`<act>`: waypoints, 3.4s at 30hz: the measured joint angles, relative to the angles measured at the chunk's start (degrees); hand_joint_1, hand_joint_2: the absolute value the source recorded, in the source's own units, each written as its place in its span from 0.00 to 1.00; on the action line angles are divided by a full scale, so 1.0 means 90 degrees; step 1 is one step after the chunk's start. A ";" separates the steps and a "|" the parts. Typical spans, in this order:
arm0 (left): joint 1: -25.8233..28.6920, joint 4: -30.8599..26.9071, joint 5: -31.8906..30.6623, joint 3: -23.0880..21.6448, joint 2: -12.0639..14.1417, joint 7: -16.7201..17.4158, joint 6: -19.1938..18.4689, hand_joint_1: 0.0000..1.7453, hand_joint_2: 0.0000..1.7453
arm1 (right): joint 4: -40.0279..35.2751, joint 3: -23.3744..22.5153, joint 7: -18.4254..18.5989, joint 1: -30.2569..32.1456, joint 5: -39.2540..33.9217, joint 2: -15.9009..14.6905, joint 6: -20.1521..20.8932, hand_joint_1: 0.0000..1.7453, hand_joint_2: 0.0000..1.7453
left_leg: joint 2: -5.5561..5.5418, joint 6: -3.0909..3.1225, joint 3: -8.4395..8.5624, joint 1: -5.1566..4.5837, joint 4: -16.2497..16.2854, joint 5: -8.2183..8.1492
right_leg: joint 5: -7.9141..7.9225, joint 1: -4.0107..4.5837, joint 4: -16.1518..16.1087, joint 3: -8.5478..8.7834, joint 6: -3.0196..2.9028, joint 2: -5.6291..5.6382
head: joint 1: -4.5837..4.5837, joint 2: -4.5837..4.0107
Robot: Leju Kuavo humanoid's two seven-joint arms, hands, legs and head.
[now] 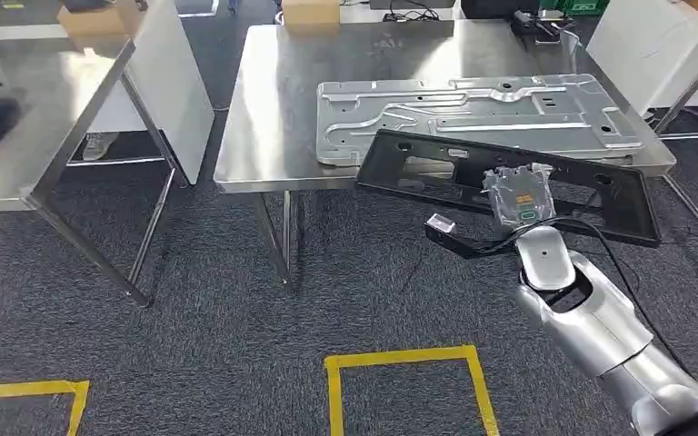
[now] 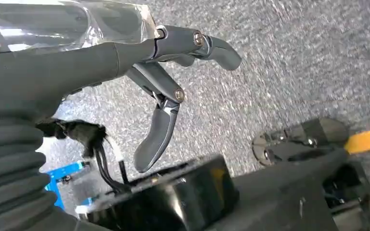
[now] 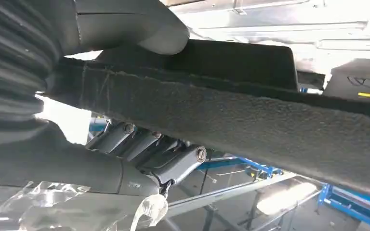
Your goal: Take the parts from the cabinet and place them on the table.
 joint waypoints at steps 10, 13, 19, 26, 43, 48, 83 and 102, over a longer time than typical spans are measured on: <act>-0.0028 0.0000 0.0002 0.0000 -0.0005 -0.0012 -0.0002 0.00 1.00 | -0.0019 -0.0010 0.0012 -0.0028 -0.0010 -0.0002 -0.0002 1.00 1.00 | 0.0026 -0.0287 -0.0583 0.0067 0.1273 -0.0763 | 0.0220 -0.0020 -0.1031 0.0508 -0.0146 -0.0006 | -0.0002 0.0000; -0.0011 0.0000 0.0000 0.0000 -0.0005 -0.0024 -0.0002 0.00 1.00 | -0.0017 -0.0010 0.0012 -0.0018 -0.0015 -0.0002 -0.0002 1.00 1.00 | 0.0052 -0.0361 -0.1149 0.0172 0.2267 -0.0979 | 0.0208 -0.0021 -0.1030 0.0513 -0.0142 -0.0006 | -0.0002 0.0000; -0.0045 0.0000 -0.0070 0.0000 0.0017 -0.0063 -0.0002 0.00 1.00 | -0.0019 -0.0022 0.0024 -0.0070 -0.0036 -0.0010 -0.0002 1.00 1.00 | 0.0137 -0.0137 -0.0173 0.0049 0.0006 0.0021 | 0.0204 -0.0021 -0.1054 0.0549 -0.0060 -0.0006 | -0.0002 0.0000; -0.0044 0.0000 -0.0099 0.0000 0.0005 -0.0078 -0.0014 0.00 1.00 | -0.0029 -0.0041 0.0046 -0.0074 -0.0068 -0.0044 0.0000 1.00 1.00 | 0.0117 -0.0056 -0.0034 0.0101 -0.0137 0.0152 | -0.0368 -0.0034 -0.0117 0.0168 0.0093 -0.0002 | 0.0002 0.0000; -0.0039 0.0000 -0.0112 0.0000 0.0036 -0.0092 -0.0027 0.00 1.00 | -0.0100 -0.0080 0.0126 0.0023 -0.0107 -0.0141 0.0015 1.00 1.00 | 0.0089 -0.0402 -0.0912 0.0171 0.1868 -0.0950 | 0.0142 -0.0088 -0.0933 0.0493 -0.0034 0.0033 | -0.0002 0.0000; -0.0053 0.0000 -0.0117 0.0000 0.0027 -0.0073 -0.0032 0.00 1.00 | -0.0153 -0.0080 0.0124 0.0020 -0.0107 -0.0136 0.0015 1.00 1.00 | 0.0087 -0.0182 -0.0665 0.0107 0.1088 -0.0312 | 0.0131 0.0032 -0.0940 0.0534 -0.0052 0.0035 | -0.0002 0.0000; -0.0082 0.0000 -0.0184 -0.0002 0.0010 -0.0097 -0.0063 0.00 1.00 | -0.0318 -0.0112 0.0126 0.0097 -0.0102 -0.0129 0.0044 1.00 1.00 | 0.0086 -0.0251 -0.0308 0.0174 0.0061 0.0131 | 0.0077 -0.0062 -0.1123 0.0751 -0.0009 0.0016 | 0.0000 0.0000; -0.0094 0.0000 -0.0219 -0.0002 0.0002 -0.0095 -0.0080 0.00 1.00 | -0.0352 -0.0126 0.0146 0.0130 -0.0104 -0.0180 0.0066 1.00 1.00 | 0.0049 -0.0056 -0.0127 -0.0011 0.0037 0.0033 | 0.0144 0.0035 -0.1076 0.0636 0.0039 0.0033 | 0.0000 0.0000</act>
